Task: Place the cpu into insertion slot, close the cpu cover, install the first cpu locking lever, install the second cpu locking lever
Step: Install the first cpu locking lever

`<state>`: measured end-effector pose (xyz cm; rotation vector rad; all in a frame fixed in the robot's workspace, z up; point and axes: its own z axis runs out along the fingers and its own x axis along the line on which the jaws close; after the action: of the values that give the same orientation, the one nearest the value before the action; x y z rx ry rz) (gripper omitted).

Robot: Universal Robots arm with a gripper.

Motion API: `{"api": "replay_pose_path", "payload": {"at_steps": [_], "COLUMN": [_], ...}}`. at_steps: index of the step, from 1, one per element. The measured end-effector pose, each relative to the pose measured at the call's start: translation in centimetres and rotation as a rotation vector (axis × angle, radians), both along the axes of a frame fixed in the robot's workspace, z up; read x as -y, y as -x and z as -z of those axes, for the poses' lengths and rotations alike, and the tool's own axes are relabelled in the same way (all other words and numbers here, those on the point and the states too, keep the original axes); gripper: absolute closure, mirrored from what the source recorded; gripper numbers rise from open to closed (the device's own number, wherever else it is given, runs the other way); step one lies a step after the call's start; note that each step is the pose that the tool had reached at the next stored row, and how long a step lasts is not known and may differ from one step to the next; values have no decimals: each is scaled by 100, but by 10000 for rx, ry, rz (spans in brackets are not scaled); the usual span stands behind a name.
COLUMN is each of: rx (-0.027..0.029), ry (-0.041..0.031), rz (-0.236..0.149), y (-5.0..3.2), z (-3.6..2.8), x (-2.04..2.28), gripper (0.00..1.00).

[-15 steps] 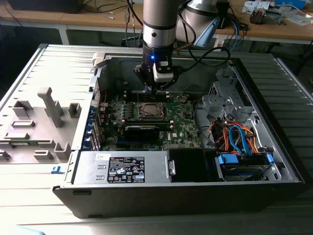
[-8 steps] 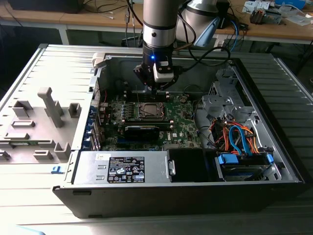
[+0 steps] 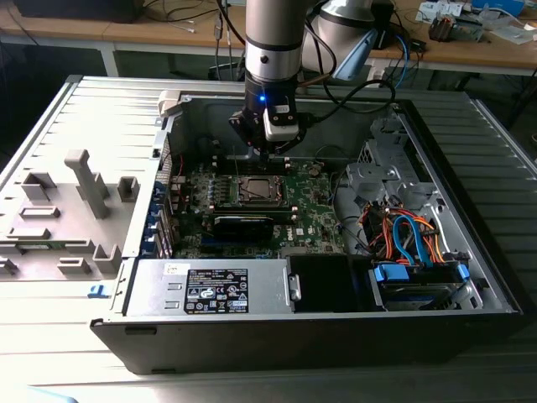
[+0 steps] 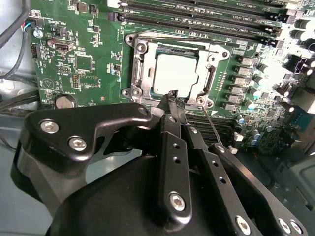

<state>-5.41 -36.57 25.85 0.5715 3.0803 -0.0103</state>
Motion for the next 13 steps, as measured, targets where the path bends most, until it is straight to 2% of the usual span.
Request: {"api": "replay_pose_path", "payload": {"at_steps": [13], "rx": [0], "ry": [0], "rz": [-137], "y": [0], "z": [0], "x": [0], "gripper": [89]}}
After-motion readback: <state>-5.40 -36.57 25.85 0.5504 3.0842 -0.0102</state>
